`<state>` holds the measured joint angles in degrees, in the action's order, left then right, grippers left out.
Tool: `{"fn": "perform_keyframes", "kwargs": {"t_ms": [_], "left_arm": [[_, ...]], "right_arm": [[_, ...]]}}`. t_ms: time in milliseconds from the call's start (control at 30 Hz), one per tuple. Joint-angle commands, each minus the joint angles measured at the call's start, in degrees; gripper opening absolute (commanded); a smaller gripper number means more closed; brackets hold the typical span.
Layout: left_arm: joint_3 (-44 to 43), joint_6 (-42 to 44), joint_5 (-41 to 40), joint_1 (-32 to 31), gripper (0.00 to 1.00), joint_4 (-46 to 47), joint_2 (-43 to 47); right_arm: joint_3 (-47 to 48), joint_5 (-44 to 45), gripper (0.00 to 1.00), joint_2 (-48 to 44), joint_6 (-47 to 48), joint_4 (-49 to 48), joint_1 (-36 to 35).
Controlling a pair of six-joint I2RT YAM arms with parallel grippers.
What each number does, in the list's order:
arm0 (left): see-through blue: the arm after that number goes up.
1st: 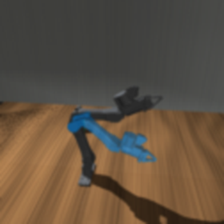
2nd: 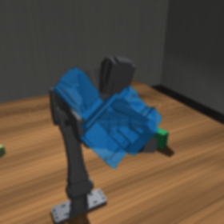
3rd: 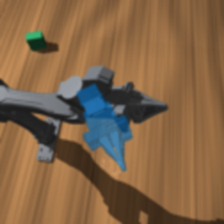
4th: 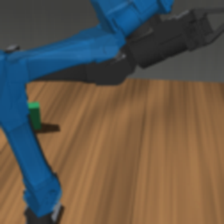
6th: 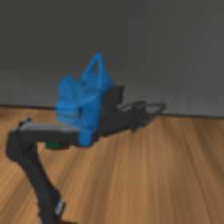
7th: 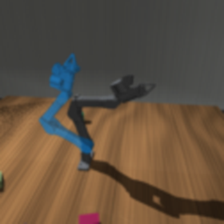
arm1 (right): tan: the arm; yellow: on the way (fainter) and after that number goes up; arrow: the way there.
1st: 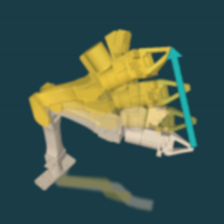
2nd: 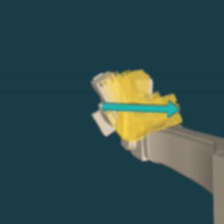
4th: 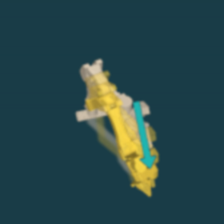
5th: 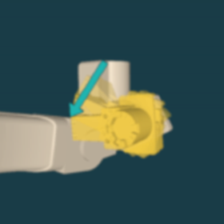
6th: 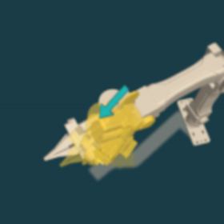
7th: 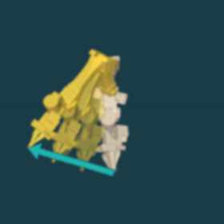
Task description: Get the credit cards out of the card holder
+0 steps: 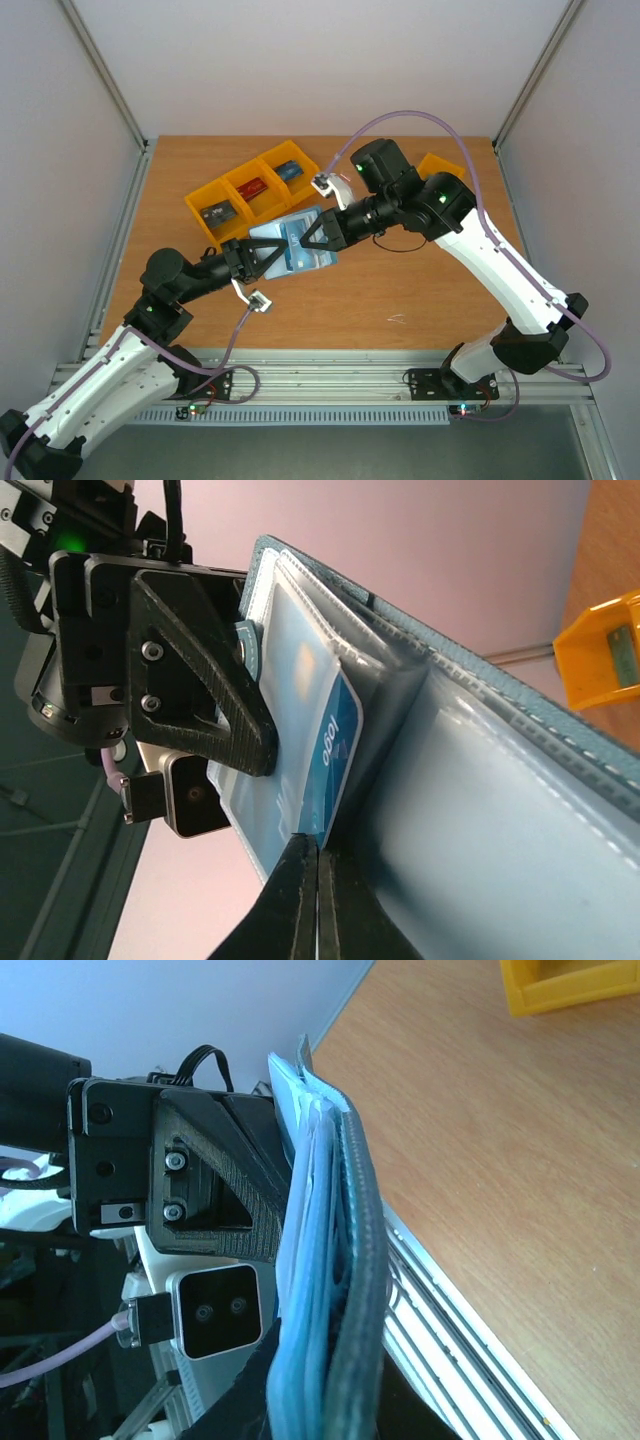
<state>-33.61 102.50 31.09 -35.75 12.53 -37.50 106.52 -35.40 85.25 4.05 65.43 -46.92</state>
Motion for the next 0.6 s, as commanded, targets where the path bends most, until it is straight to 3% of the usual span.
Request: {"fn": "perform_keyframes", "kwargs": {"t_ms": [0,167,367,467,567], "left_arm": [[0.22,0.67,0.21,-0.38,0.0,4.04,0.07],[0.11,1.12,-0.63,-0.39,0.0,0.83,1.47],[0.28,1.27,-2.66,-0.42,0.0,-1.52,1.9],[0.29,1.48,-3.24,-0.41,0.0,-2.08,2.18],[0.28,1.3,-3.57,-0.46,0.0,-2.16,2.26]], "right_arm": [[-1.63,-5.67,0.1,-1.75,0.43,-2.37,-0.12],[-5.41,-7.83,0.26,-4.61,-1.39,-5.88,2.15],[-6.81,-8.73,0.36,-5.79,-2.2,-6.94,3.71],[-7.68,-9.32,0.36,-6.5,-2.64,-7.72,4.34],[-8.74,-10.05,0.25,-7.06,-3.53,-9.01,5.08]]}}
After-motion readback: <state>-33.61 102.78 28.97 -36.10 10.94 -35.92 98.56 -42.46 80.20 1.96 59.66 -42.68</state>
